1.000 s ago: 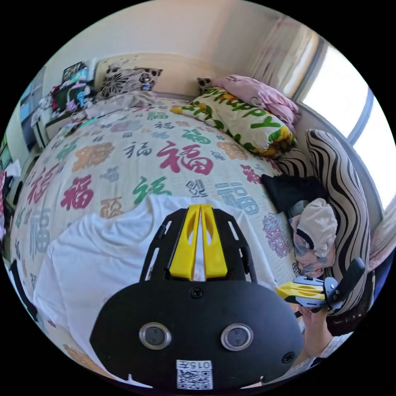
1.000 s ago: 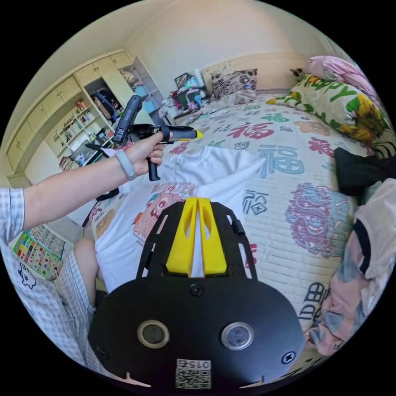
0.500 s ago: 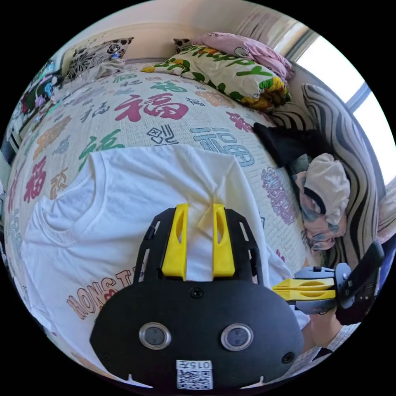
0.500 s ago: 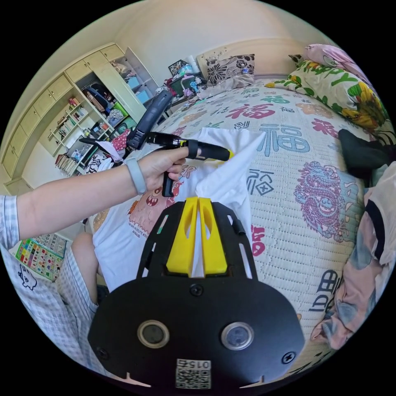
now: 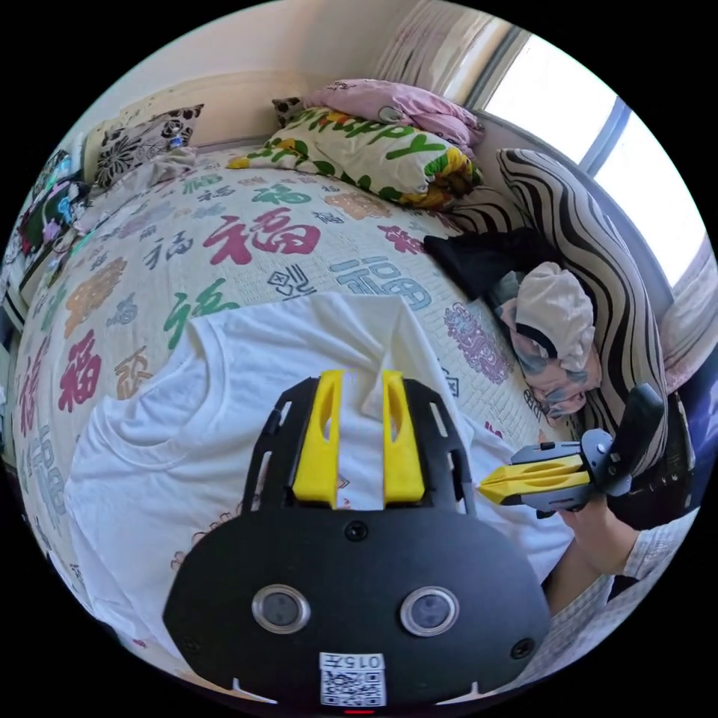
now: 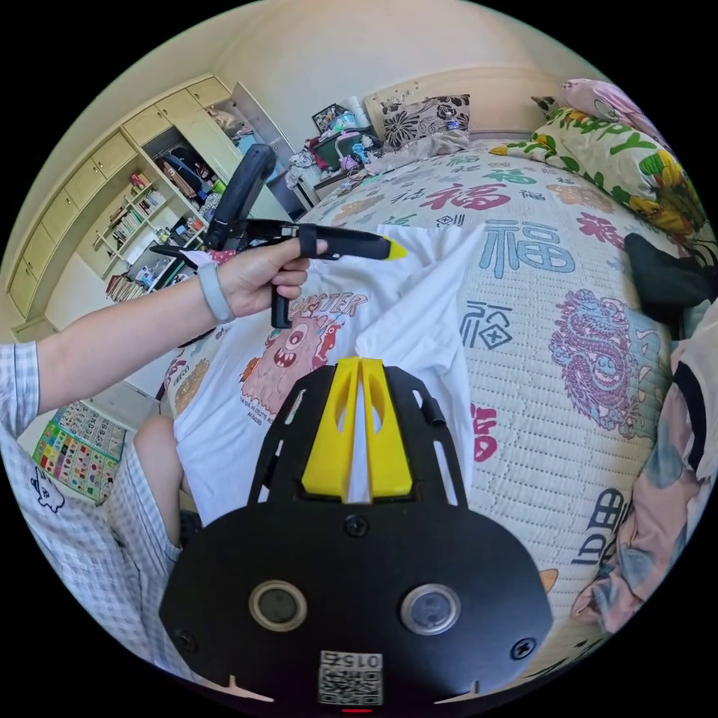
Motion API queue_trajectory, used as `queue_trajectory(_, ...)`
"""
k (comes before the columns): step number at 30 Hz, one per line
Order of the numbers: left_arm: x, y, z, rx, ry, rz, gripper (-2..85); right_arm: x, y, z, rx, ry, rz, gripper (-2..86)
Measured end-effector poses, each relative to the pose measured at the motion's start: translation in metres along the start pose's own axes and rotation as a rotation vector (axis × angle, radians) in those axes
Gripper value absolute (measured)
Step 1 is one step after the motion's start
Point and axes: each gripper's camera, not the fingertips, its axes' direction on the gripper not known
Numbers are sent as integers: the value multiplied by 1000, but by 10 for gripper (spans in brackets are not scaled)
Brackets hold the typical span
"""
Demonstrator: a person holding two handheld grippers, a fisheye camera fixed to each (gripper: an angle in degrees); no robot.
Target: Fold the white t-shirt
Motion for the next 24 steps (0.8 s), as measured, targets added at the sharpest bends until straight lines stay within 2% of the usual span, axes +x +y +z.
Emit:
queue_trajectory(5, 8, -7, 38, -119, 1, 41, 13, 1, 0, 7, -27, 18, -9, -4)
queue_trajectory(14, -59, 26, -43, 59, 112, -76, -1, -7, -5, 16, -25, -32, -38, -3)
queue_trajectory(24, -95, 90, -26, -90, 85, -129, 3, -32, -3, 65, -200, 13, -114, 5)
